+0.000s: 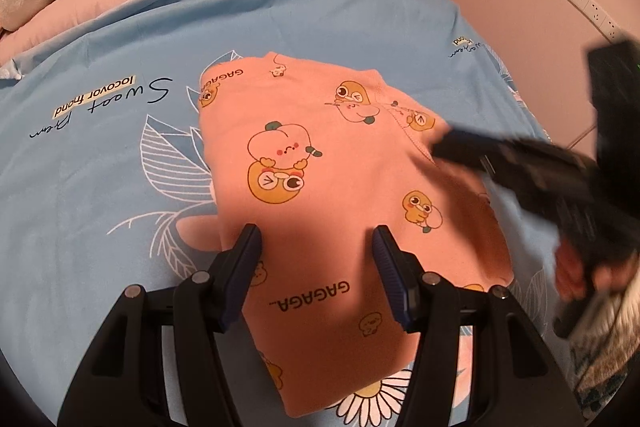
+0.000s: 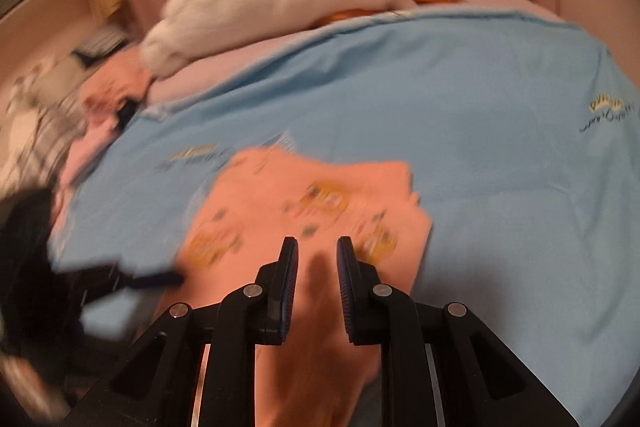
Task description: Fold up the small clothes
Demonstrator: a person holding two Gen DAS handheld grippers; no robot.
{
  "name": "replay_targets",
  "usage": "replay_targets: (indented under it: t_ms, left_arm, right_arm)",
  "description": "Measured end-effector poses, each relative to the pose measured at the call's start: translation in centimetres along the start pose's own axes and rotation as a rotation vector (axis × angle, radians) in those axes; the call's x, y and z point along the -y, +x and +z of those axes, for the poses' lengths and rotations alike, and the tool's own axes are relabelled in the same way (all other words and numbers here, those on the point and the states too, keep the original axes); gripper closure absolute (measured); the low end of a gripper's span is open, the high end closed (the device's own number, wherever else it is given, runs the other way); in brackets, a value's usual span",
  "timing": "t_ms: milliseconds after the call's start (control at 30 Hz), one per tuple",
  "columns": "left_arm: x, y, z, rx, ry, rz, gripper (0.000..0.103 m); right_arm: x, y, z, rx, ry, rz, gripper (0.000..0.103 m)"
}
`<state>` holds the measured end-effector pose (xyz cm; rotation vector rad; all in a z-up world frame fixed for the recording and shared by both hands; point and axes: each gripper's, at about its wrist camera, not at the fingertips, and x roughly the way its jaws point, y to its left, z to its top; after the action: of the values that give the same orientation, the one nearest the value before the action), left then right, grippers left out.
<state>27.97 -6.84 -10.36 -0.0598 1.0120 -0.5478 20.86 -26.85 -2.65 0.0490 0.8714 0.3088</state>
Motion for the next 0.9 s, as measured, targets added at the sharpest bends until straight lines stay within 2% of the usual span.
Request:
replay_targets:
  t_ms: [167, 267, 467, 567, 667, 700, 767, 900]
  left_arm:
    - [0.0, 0.1, -0.1, 0.0, 0.004, 0.007, 0.046]
    - [0.1, 0.0, -0.2, 0.006, 0.006, 0.008, 0.047]
    - [-1.3, -0.9, 1.7, 0.073, -0.057, 0.005, 0.047]
    - [-2.6, 0.4, 2.9, 0.056, -0.101, 0.005, 0.047]
    - [-4.0, 3.1, 3.3, -0.036, -0.145, 0.015, 0.044]
    - [-4.7, 3.9, 3.2, -0.056, -0.173, -0.006, 0.043]
    - [-5.0, 3.6, 3.2, -0.029, -0.189, -0.025, 0.043]
    - [-4.3, 2.5, 2.7, -0.006, -0.157, 0.003, 0.046]
  right_arm:
    - [-2.4, -1.5, -3.9, -0.044, -0.162, -0.003, 0.084]
    - [-2.5, -0.1, -6.0, -0.119, -0.199, -0.062, 0.084]
    - [-1.5, -0.8, -7.3, -0.107, -0.149, -0.042, 0.084]
    - [-1.7, -0.6, -7.3, -0.106, -0.15, -0.05, 0.084]
    - [-1.7, -0.7, -7.7, -0.1, -0.143, -0.047, 0.084]
    - [-1.6, -0.7, -7.6, -0.098, -0.136, -0.041, 0.084]
    - [-1.5, -0.6, -7.7, -0.095, -0.129, -0.035, 0.084]
    - [-1.4, -0.7, -7.7, -0.09, -0.114, -0.031, 0.084]
